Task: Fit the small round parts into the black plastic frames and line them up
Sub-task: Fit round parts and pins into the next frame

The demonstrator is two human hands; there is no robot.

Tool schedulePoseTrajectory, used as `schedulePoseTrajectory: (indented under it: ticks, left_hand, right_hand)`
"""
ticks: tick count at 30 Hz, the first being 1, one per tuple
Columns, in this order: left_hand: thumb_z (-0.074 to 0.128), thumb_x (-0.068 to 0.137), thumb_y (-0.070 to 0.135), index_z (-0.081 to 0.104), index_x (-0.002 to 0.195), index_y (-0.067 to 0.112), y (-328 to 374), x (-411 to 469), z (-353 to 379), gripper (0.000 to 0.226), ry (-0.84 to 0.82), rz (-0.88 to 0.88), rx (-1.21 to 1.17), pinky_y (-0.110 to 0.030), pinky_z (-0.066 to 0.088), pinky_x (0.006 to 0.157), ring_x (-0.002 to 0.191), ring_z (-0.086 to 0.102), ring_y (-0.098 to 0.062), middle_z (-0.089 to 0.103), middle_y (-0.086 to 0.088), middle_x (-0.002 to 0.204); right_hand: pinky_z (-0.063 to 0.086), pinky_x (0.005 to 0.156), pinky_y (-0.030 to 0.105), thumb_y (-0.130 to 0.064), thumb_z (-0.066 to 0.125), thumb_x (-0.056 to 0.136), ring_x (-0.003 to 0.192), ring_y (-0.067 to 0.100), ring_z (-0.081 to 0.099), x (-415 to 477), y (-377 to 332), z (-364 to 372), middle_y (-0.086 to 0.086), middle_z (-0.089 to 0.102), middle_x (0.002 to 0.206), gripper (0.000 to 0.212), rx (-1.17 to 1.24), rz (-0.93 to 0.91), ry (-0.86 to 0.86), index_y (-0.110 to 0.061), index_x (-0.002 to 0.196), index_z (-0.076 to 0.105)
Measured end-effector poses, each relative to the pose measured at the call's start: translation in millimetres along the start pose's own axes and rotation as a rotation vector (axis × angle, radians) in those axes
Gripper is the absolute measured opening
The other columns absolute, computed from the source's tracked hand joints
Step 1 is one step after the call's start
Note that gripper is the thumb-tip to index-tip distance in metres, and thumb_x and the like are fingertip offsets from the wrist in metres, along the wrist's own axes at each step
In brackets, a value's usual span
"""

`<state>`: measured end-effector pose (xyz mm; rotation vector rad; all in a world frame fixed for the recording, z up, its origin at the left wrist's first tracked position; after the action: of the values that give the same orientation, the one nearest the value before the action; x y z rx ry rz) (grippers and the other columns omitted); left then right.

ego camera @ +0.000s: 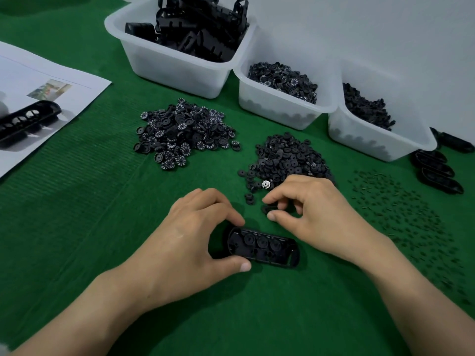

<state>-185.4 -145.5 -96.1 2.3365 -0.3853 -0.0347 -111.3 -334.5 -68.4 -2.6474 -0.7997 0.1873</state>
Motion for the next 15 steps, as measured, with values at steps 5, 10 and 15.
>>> schedulePoseTrajectory:
  ticks: [5,10,15]
  left_hand:
    - [0.065,0.063,0.059,0.059,0.098,0.035,0.2,0.2,-0.2,0.042,-0.005,-0.006,0.000,-0.011,0.029,0.091,0.100,0.041,0.001,0.046,0.020,0.102]
    - [0.072,0.064,0.053,0.062,0.096,0.030,-1.2,0.4,0.4,0.041,0.010,-0.003,0.005,-0.015,0.033,0.089,0.097,0.044,-0.002,0.048,0.018,0.100]
    - [0.068,0.063,0.056,0.063,0.096,0.030,-0.7,0.6,0.7,0.043,0.015,-0.001,0.003,-0.016,0.034,0.088,0.097,0.043,0.000,0.048,0.019,0.099]
  right_hand:
    - [0.033,0.063,0.017,-0.024,0.071,0.077,0.071,0.000,0.054,-2.9,-2.8,-1.5,-0.013,0.057,0.079,0.006,0.019,-0.038,0.036,-0.026,0.082,0.070]
    - [0.049,0.062,0.029,-0.029,0.068,0.075,0.070,0.006,0.057,-19.7,-20.9,-0.4,-0.009,0.059,0.079,0.012,0.086,-0.224,0.005,-0.024,0.086,0.073]
    - [0.051,0.055,0.036,-0.022,0.069,0.077,0.066,0.017,0.058,-24.4,-27.0,8.1,-0.003,0.061,0.074,0.011,-0.047,-0.307,0.087,-0.017,0.085,0.074]
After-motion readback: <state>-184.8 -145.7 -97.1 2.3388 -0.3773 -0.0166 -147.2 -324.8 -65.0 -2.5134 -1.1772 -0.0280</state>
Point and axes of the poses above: each hand's wrist, its own x-axis towards the middle knuckle, its own z-axis out of the palm, y = z × x, the point moved 1 cm from there along x, towards the middle knuckle
